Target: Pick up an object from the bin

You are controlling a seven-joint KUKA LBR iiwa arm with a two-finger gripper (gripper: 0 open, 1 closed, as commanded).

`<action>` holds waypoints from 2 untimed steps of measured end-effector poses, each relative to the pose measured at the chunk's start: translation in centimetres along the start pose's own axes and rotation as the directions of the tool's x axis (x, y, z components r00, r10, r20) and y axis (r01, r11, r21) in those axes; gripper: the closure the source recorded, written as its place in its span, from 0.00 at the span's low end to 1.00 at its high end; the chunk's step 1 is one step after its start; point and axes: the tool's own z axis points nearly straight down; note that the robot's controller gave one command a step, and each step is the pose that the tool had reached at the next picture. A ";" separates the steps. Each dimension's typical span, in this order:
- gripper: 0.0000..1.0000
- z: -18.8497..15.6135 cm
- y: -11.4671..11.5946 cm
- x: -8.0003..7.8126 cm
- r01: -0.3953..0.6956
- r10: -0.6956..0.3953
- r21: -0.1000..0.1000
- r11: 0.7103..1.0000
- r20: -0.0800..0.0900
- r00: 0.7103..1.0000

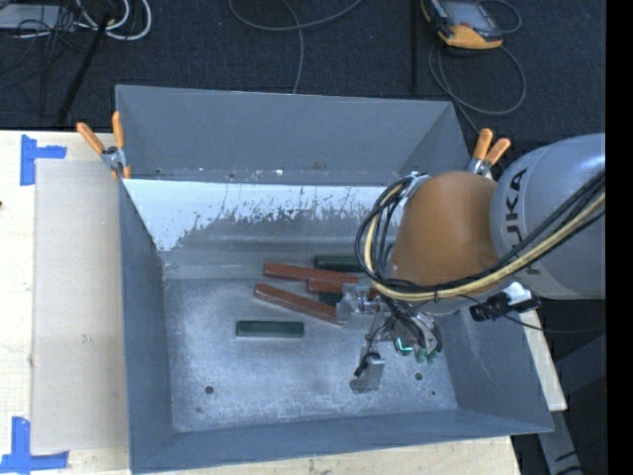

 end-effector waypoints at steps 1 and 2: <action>0.00 7.3 2.5 -7.6 0.001 -0.001 -0.001 1.000 0.020 1.000; 1.00 6.7 2.5 -7.6 -0.001 0.001 -0.002 1.000 0.021 1.000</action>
Offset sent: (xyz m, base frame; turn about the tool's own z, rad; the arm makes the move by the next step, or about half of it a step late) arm 0.0718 0.0245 -0.0719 0.0019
